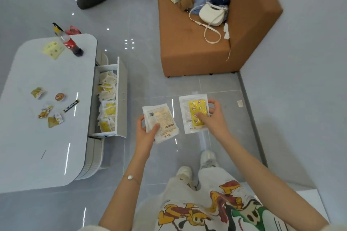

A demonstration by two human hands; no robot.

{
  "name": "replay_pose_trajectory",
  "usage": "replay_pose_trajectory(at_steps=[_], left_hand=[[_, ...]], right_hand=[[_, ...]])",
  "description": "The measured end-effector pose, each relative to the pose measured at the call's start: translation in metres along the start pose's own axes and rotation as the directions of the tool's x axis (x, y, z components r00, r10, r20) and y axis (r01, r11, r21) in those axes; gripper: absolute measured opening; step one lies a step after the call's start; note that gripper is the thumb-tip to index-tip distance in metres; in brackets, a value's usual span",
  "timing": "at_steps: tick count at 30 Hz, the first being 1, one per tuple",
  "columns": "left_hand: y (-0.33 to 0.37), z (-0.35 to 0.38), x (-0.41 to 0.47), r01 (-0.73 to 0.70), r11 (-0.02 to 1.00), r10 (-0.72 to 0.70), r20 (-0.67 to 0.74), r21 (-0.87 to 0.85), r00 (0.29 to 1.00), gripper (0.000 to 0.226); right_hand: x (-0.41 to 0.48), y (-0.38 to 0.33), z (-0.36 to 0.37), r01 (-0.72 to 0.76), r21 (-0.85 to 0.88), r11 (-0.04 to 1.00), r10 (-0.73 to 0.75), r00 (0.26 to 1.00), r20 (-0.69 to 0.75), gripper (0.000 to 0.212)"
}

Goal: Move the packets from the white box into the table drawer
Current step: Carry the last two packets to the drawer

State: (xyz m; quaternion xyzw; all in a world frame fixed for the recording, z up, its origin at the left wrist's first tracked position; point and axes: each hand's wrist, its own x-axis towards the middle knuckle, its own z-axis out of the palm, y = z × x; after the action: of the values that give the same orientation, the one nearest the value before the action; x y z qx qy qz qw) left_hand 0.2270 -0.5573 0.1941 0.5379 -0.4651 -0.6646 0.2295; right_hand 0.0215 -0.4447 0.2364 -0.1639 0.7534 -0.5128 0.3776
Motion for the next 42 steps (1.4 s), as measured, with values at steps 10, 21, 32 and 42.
replay_pose_trajectory(at_steps=[10,21,32,42], left_hand=[[0.047,-0.015,0.105,-0.008,0.990,-0.022,-0.211,-0.140,0.977,0.056],[0.108,-0.030,0.198,-0.037,0.932,-0.165,-0.513,-0.361,0.842,0.053],[0.115,-0.108,0.249,-0.120,0.867,-0.258,-0.643,-0.483,0.721,0.055],[0.108,-0.185,0.301,-0.129,0.810,-0.416,-0.716,-0.572,0.561,0.045]], right_hand=[[0.144,-0.069,0.057,0.048,-0.097,0.994,-0.031,0.984,0.174,0.046],[0.307,-0.157,0.127,0.173,-0.209,0.963,-0.064,0.894,0.443,0.048],[0.390,-0.215,0.286,0.118,-0.226,0.967,0.051,0.778,0.627,0.045],[0.433,-0.227,0.425,0.147,-0.330,0.932,0.143,0.690,0.710,0.044]])
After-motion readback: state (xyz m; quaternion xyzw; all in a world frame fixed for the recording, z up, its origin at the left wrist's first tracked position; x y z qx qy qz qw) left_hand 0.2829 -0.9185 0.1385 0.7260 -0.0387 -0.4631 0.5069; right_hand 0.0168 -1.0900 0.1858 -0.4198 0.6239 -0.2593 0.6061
